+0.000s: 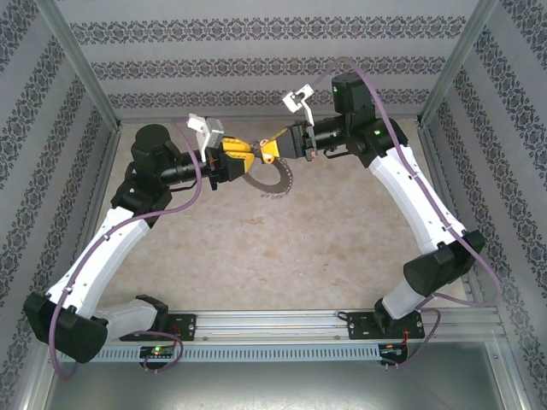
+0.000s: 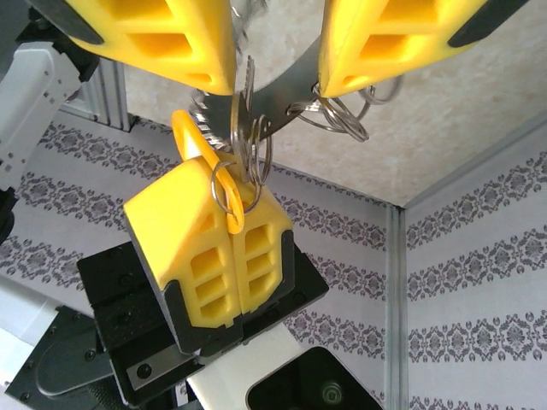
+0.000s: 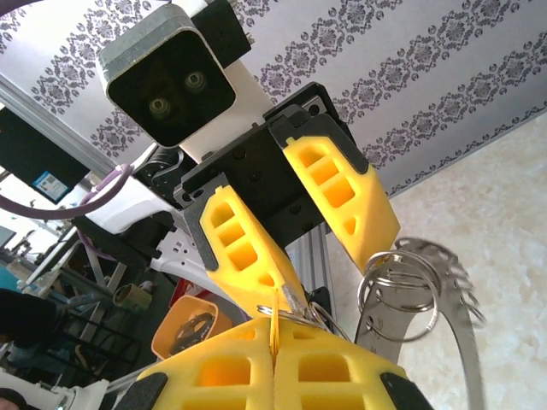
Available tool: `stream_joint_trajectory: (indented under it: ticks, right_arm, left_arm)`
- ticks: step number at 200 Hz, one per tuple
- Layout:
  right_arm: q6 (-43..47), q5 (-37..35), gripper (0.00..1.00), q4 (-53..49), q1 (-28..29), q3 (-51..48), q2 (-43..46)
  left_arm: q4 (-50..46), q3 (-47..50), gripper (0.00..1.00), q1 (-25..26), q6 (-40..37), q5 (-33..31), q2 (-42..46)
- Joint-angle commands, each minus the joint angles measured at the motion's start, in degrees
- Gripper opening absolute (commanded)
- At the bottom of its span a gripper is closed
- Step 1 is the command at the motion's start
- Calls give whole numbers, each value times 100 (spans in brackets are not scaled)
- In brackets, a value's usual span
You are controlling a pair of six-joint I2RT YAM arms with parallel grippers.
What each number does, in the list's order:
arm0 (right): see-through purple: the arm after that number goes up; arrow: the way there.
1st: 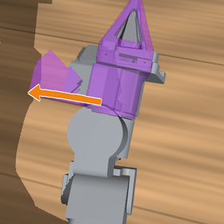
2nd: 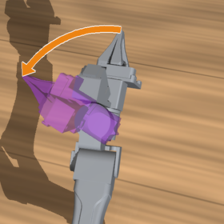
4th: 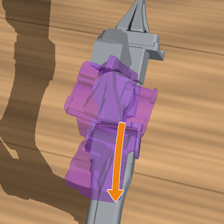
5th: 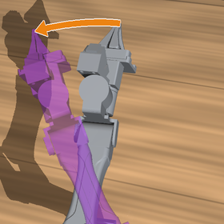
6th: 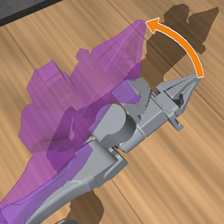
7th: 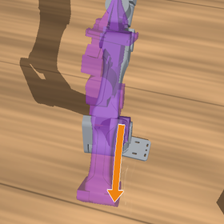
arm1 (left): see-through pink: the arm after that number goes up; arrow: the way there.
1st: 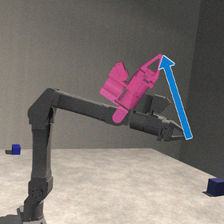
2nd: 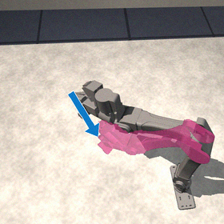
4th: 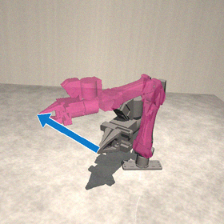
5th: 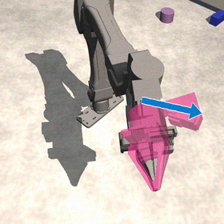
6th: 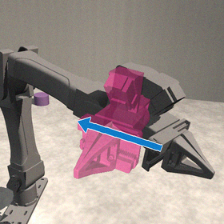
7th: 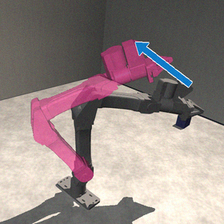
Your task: Put the keys on the keyring
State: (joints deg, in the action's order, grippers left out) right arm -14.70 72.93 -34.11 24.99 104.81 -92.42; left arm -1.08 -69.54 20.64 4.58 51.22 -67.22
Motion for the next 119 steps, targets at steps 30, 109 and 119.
stream_joint_trajectory:
  ticks: [30, 109, 119]
  right_arm:
    - [-59, 205, 0, 45, 60, 327, -145]
    - [-95, 194, 0, 49, 54, 362, -218]
    - [-108, 196, 0, 49, 59, 360, -224]
  left_arm:
    - [-358, -320, 26, 142, -642, -292, -69]
    - [-388, -578, 24, 222, -796, -190, -187]
    - [-391, -617, 24, 252, -831, -225, -198]
